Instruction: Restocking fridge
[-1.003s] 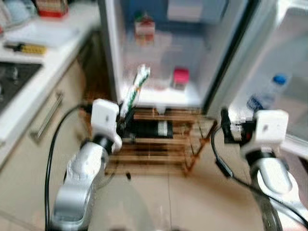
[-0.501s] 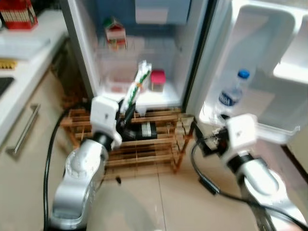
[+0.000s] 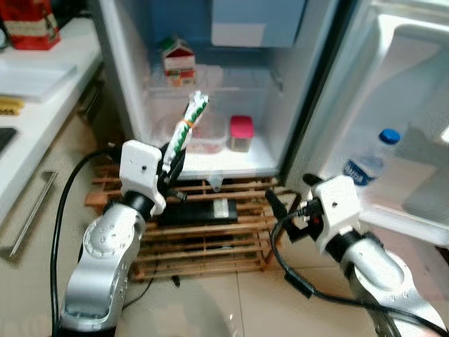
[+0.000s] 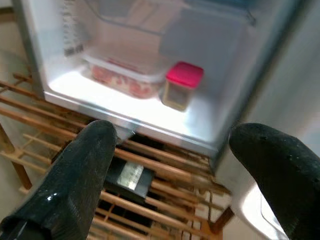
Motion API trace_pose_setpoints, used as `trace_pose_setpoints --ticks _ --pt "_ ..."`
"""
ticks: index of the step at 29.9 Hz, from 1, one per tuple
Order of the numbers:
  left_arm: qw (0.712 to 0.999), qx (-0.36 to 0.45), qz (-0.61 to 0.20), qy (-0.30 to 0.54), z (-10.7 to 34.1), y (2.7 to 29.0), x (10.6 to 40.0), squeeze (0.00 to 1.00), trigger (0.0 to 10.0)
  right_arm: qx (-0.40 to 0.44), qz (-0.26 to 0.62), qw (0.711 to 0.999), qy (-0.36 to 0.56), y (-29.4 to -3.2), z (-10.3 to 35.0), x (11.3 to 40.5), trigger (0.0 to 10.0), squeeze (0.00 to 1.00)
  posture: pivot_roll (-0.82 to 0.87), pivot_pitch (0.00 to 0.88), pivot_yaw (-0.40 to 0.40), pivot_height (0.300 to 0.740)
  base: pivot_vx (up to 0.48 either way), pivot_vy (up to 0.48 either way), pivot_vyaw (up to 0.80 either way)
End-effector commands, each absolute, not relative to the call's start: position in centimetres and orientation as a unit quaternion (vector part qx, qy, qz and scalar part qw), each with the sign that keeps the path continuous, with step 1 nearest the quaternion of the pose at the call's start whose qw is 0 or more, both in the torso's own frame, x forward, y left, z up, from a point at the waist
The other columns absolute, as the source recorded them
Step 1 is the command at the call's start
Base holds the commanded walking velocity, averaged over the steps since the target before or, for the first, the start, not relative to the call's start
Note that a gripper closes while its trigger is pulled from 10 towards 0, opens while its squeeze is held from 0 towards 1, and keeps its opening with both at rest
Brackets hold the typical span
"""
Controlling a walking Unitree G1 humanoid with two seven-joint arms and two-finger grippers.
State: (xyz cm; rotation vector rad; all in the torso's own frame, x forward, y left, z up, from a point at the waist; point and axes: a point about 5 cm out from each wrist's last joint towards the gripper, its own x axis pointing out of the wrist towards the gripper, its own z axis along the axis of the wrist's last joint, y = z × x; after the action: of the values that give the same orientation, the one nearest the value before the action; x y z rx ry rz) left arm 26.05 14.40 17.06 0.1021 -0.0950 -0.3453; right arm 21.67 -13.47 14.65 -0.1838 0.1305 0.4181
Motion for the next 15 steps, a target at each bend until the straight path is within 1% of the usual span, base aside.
trace_pose_setpoints --ticks 1,15 --pt "0.980 0.048 -0.189 -0.048 17.12 13.76 25.81 0.00 10.0 -0.096 0.206 0.972 0.054 -13.67 15.14 21.58 10.0 0.00 0.05 0.024 -0.019 0.740 0.345 0.000 0.00" --pt "0.979 0.057 -0.192 -0.043 17.22 13.98 26.20 0.00 10.0 -0.086 0.196 0.975 0.051 -13.56 15.15 21.37 10.0 0.00 0.05 0.032 0.009 0.740 0.347 0.000 0.00"
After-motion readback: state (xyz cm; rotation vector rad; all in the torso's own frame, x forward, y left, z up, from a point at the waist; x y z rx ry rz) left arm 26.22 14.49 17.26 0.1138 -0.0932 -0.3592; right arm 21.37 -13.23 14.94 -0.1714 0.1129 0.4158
